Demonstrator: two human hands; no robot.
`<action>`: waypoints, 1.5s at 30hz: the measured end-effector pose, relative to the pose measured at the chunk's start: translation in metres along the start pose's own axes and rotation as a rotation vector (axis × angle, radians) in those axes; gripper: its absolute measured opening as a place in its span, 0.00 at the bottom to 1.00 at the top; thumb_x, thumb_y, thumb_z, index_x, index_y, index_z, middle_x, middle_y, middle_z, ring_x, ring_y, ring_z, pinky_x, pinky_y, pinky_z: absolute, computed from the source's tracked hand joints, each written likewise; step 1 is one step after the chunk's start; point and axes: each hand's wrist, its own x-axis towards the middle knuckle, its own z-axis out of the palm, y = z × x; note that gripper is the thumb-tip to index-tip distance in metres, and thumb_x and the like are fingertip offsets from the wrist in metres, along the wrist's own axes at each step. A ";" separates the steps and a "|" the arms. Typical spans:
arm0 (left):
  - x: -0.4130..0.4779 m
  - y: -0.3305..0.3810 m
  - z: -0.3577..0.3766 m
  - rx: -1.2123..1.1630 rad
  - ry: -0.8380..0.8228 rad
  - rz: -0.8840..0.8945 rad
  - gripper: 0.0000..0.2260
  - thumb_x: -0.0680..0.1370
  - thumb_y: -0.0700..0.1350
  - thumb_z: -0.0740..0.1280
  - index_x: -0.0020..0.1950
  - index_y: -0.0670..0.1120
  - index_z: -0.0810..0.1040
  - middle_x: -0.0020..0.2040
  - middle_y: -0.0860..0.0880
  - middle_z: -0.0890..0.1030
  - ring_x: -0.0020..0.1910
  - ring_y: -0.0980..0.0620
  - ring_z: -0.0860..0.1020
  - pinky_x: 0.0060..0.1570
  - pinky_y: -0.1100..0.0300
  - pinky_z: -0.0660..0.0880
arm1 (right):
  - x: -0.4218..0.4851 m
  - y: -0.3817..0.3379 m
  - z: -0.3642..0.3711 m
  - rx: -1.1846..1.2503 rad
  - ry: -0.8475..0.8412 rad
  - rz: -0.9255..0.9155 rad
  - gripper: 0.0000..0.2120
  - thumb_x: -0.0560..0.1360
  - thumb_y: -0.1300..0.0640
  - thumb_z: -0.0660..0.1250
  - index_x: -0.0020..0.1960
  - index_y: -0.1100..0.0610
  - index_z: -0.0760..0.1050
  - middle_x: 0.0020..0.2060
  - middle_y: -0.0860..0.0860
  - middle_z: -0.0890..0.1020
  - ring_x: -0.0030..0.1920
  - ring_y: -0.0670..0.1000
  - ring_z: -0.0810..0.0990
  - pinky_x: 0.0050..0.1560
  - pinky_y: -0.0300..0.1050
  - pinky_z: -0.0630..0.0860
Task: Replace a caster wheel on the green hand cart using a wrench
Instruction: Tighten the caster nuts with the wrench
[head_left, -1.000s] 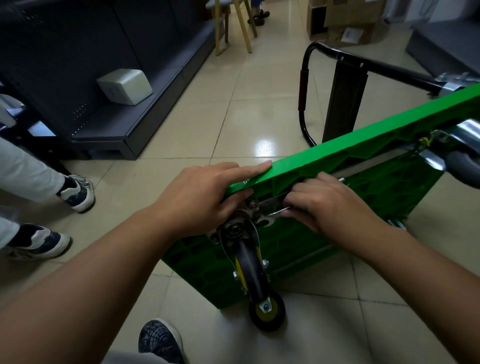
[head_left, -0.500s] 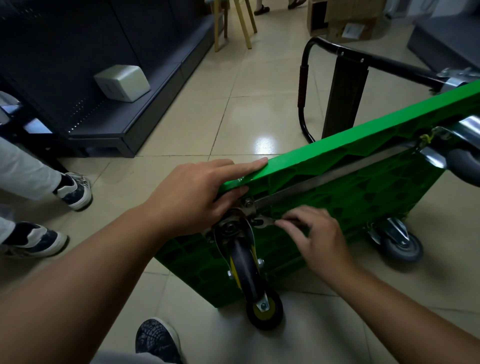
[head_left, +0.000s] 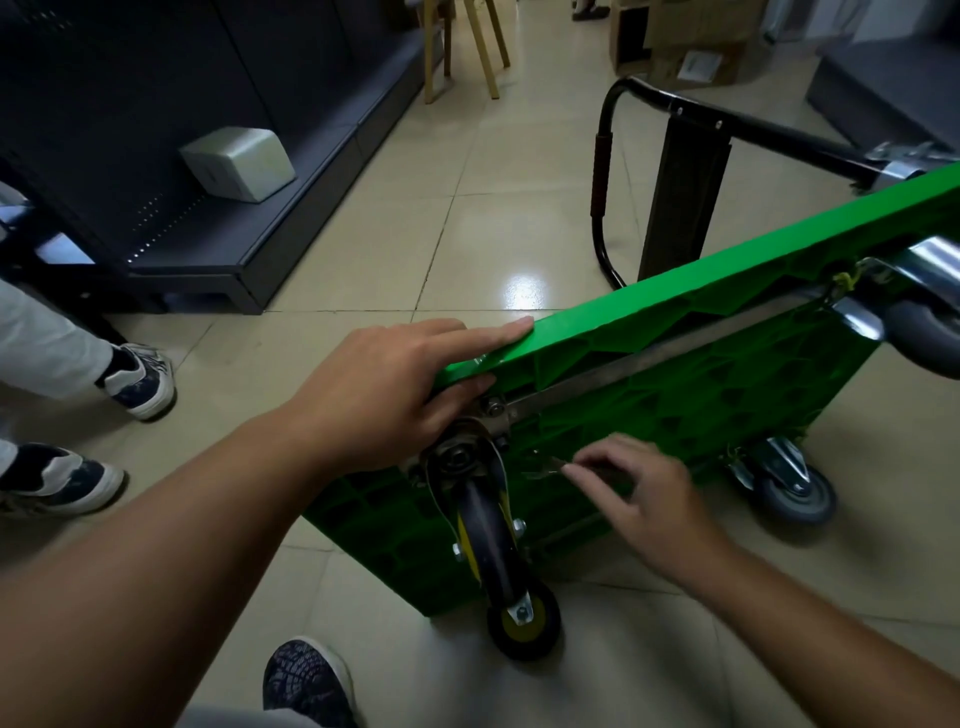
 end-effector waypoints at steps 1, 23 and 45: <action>0.000 0.000 0.000 0.001 -0.001 0.000 0.25 0.83 0.57 0.60 0.80 0.66 0.63 0.58 0.54 0.83 0.49 0.49 0.81 0.45 0.46 0.78 | 0.007 0.003 -0.017 -0.192 -0.064 -0.152 0.03 0.76 0.57 0.74 0.48 0.55 0.83 0.42 0.47 0.82 0.43 0.50 0.80 0.45 0.50 0.77; 0.000 -0.002 0.002 0.023 0.019 0.013 0.24 0.83 0.56 0.61 0.80 0.66 0.63 0.54 0.54 0.82 0.45 0.49 0.80 0.42 0.48 0.77 | 0.067 -0.039 -0.053 -0.645 -0.179 -0.623 0.07 0.79 0.49 0.69 0.49 0.51 0.82 0.42 0.48 0.84 0.36 0.54 0.84 0.29 0.48 0.76; -0.001 -0.001 0.003 0.023 0.035 0.008 0.24 0.84 0.54 0.63 0.80 0.65 0.63 0.55 0.55 0.82 0.47 0.48 0.81 0.43 0.47 0.78 | -0.030 -0.012 0.078 0.528 0.188 0.371 0.09 0.80 0.58 0.69 0.44 0.47 0.81 0.38 0.45 0.83 0.39 0.42 0.82 0.39 0.34 0.76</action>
